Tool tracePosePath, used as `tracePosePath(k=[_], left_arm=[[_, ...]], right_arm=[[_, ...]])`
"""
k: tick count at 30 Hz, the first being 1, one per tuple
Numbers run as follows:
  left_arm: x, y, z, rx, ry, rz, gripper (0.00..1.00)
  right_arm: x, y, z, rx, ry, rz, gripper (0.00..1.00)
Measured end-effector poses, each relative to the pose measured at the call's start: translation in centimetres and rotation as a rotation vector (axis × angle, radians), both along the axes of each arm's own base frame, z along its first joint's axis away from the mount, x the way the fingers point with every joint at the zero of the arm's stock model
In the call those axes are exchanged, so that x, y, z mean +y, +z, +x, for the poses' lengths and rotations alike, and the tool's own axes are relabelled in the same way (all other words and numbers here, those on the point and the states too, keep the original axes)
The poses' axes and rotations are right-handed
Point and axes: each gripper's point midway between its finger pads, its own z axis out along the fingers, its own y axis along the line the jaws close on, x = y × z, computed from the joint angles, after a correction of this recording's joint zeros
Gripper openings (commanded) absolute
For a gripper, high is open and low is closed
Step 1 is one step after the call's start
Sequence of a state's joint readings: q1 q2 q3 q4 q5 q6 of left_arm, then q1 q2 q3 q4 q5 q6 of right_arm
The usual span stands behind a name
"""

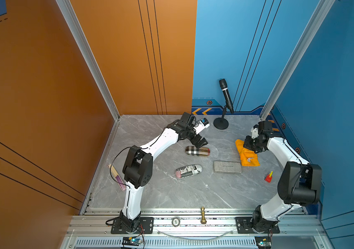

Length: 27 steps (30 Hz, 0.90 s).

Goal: Wipe the eyeglass case
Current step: Place the cleaning item at the center of the board.

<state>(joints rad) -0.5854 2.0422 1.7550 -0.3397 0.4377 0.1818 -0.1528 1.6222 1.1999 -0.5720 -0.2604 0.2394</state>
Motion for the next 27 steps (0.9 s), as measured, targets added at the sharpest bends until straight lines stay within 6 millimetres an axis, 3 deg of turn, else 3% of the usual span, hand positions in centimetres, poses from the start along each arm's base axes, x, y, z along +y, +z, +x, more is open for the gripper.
tracePosePath(k=[6,11,16,18,22,27], left_arm=[[-5.6,2.7,3.2,0.139,0.154,-0.375,0.98],[-12.2,0.0,4.4,0.342,0.172,-0.579,0.98],[-17.6,-3.6,2.2,0.515,0.148,-0.623,0.99],[-19.0,-4.2,1.1,0.566,0.135,-0.631,0.98],[-21.4,-3.6,-1.2,0.646,0.087,-0.660,0.94],[-22.5,-2.3,-2.3,0.691,0.065,-0.707,0.92]], right_arm=[[-0.2,-1.2,-0.5,-0.002,-0.040,0.101,0.20],[0.1,-1.9,-0.8,-0.011,-0.071,0.215,0.18],[0.4,-1.6,-0.5,-0.039,-0.088,0.311,0.15],[0.7,-1.4,-0.2,-0.055,-0.089,0.344,0.15],[1.0,-1.1,0.1,-0.075,-0.097,0.397,0.13],[1.3,-0.6,0.5,-0.097,-0.093,0.429,0.13]])
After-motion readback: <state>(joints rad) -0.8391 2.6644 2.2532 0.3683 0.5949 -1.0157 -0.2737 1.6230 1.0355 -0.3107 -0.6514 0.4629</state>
